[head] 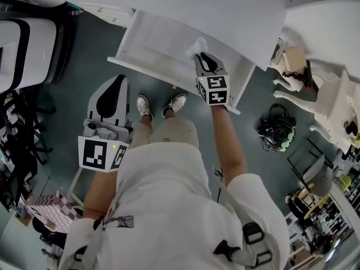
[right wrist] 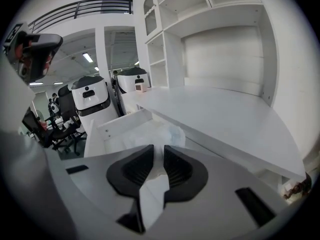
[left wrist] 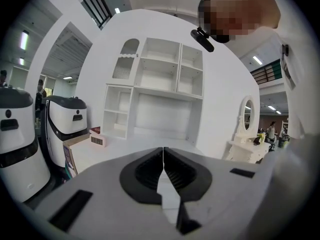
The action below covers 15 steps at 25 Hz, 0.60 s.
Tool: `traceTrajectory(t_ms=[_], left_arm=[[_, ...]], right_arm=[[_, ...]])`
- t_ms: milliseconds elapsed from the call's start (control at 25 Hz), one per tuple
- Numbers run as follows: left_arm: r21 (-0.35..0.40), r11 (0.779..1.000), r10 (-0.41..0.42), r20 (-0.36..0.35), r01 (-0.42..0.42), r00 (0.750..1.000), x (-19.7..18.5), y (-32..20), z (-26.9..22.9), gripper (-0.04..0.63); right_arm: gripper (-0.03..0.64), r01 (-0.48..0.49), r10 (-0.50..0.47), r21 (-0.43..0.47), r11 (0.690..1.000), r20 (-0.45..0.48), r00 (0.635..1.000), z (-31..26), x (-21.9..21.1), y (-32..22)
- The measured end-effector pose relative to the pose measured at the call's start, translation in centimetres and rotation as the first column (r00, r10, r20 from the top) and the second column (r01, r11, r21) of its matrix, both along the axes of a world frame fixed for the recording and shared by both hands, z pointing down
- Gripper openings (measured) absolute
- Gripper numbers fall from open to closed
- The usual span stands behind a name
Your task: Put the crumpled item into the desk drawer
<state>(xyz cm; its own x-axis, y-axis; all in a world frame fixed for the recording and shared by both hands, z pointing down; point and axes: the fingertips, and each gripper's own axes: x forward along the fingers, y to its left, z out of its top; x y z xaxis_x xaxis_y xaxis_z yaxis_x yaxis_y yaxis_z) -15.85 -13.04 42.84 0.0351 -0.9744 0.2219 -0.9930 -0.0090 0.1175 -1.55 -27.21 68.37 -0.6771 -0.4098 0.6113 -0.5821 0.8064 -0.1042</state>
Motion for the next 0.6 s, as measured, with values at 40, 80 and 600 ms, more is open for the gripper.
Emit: traceTrajectory(t_ms=[40, 80, 600], left_arm=[[-0.007, 1.0, -0.001, -0.006, 0.001, 1.0, 0.0, -0.1, 0.5, 0.019], [-0.013, 1.0, -0.002, -0.013, 0.002, 1.0, 0.1, -0.2, 1.0, 0.018], [-0.034, 0.999, -0.017, -0.05, 0.015, 0.999, 0.0, -1.0, 4.7, 0.02]], right_arm=[[0.075, 0.0, 0.0, -0.005, 1.0, -0.009, 1.0, 0.6, 0.0, -0.1], [0.075, 0.001, -0.001, -0.01, 1.0, -0.019, 1.0, 1.1, 0.0, -0.2], [0.075, 0.078, -0.08, -0.021, 0.997, -0.101, 0.992, 6.0, -1.3, -1.5]])
